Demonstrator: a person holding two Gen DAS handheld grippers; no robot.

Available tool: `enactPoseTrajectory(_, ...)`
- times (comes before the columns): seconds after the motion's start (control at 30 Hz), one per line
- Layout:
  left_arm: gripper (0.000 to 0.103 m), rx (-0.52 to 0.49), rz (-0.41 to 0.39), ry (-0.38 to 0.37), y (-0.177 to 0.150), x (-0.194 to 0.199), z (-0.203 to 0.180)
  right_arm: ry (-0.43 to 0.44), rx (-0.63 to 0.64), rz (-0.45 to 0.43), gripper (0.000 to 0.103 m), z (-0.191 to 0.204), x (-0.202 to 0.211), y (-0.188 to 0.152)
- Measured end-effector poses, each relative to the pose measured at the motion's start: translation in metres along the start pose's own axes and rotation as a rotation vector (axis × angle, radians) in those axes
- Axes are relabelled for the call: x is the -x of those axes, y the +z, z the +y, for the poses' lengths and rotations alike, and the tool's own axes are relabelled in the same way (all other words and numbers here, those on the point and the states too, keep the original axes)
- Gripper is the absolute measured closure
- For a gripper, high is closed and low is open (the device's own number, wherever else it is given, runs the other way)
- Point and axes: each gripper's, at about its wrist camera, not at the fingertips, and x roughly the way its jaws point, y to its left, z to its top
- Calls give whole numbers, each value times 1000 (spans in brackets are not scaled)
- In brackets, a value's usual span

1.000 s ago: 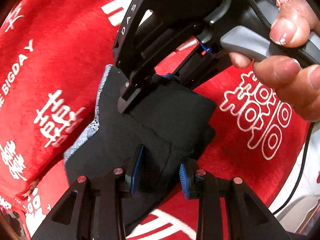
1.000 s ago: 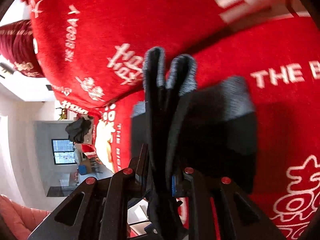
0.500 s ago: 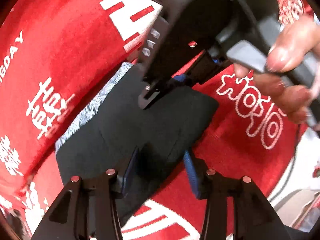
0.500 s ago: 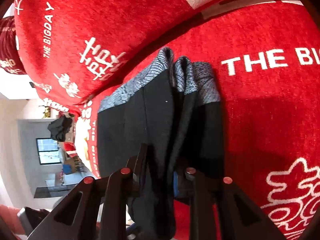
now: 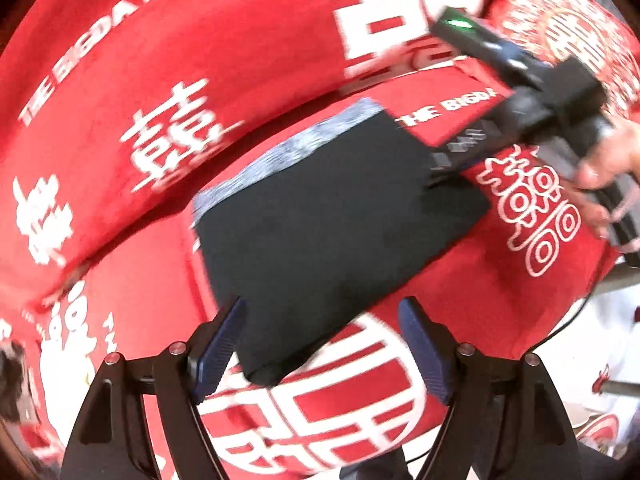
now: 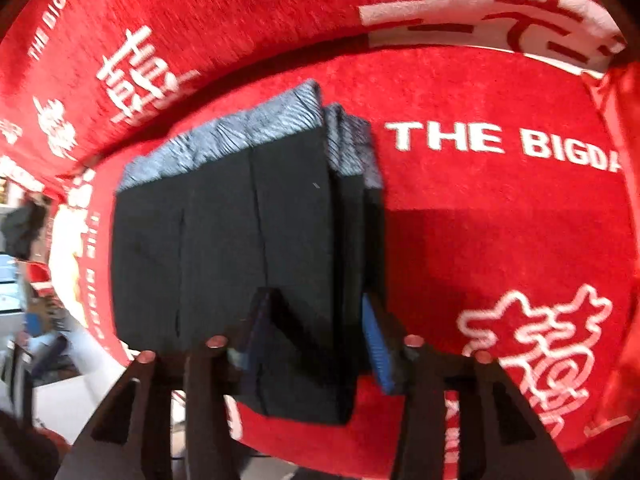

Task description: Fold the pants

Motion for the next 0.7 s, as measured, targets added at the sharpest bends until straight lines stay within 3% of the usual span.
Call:
enactPoseTrajectory(0.17,24,65,67,33,-14,4,34,-73,-8,23,30,12,13,-13)
enactPoseTrajectory(0.3,24,112,122,36,-25,5,50,-83,-4,20,24,24,16,-23)
enactPoseTrajectory(0.53,24,135,130,16,-32,22,57,-150,36,117,22,36,-23,-32)
enactPoseTrajectory(0.7,24,165,150,-33,-37,25,61,-193,29,138,19,40,-22,-31)
